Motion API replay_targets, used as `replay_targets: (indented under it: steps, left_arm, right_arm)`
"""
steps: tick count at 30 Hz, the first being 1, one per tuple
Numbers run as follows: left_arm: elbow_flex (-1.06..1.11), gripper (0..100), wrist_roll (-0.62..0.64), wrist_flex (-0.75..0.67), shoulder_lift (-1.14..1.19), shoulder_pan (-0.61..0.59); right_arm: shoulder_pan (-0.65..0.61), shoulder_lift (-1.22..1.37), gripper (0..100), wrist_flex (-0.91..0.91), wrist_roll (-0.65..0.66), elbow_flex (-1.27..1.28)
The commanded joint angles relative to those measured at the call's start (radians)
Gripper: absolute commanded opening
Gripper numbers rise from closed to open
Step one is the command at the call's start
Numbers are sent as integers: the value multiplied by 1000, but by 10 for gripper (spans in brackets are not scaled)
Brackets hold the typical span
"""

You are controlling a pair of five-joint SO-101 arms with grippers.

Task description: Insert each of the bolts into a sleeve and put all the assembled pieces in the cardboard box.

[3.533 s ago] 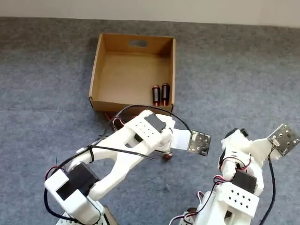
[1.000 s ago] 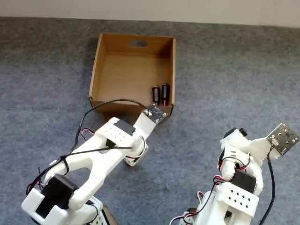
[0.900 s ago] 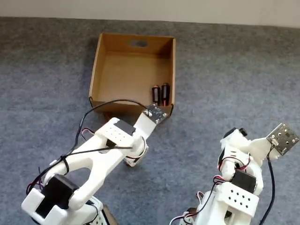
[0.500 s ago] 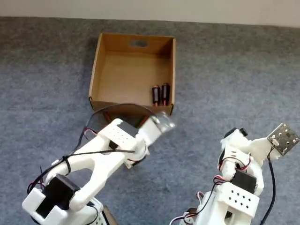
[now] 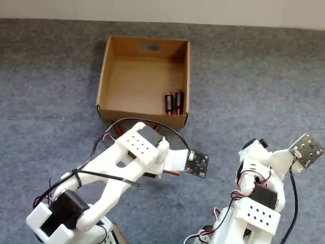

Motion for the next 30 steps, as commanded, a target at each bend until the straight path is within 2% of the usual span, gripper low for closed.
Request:
replay_targets:
  steps: [1, 3, 5, 8, 10, 12, 14, 18, 21, 24, 26, 30]
  left_arm:
    - [-39, 114, -2, -17, -25, 8]
    - [-22, 193, 80, -49, -25, 7]
    - [-7, 222, 180, -109, -25, 8]
    - [-4, 205, 244, -173, -35, 5]
    - [-18, 181, 273, -176, -42, -5]
    - [-48, 161, 368, -150, -67, -13]
    - [-59, 155, 549, -89, -101, -8]
    - [-48, 155, 1028, -11, -151, 1]
    - [-16, 152, 1361, -6, -160, 8]
    - [21, 150, 1593, -6, -153, 12]
    - [54, 150, 1654, -6, -153, 10]
    - [130, 154, 1665, -6, -153, 2]
  right_arm:
    - [-8, -15, 9, -21, -2, -25]
    - [-8, -15, 9, -21, -2, -25]
    - [-8, -15, 9, -21, -2, -25]
    - [-8, -15, 9, -21, -2, -25]
    - [-8, -15, 9, -21, -2, -25]
    - [-8, -15, 9, -21, -2, -25]
    - [-8, -15, 9, -21, -2, -25]
    - [-10, -15, 9, -21, -2, -27]
    - [-36, -15, 9, -21, -2, -25]
    - [-51, -15, 9, -21, 0, -25]
    - [-51, -15, 9, -21, 0, -25]
    - [-51, -15, 9, -21, 0, -25]
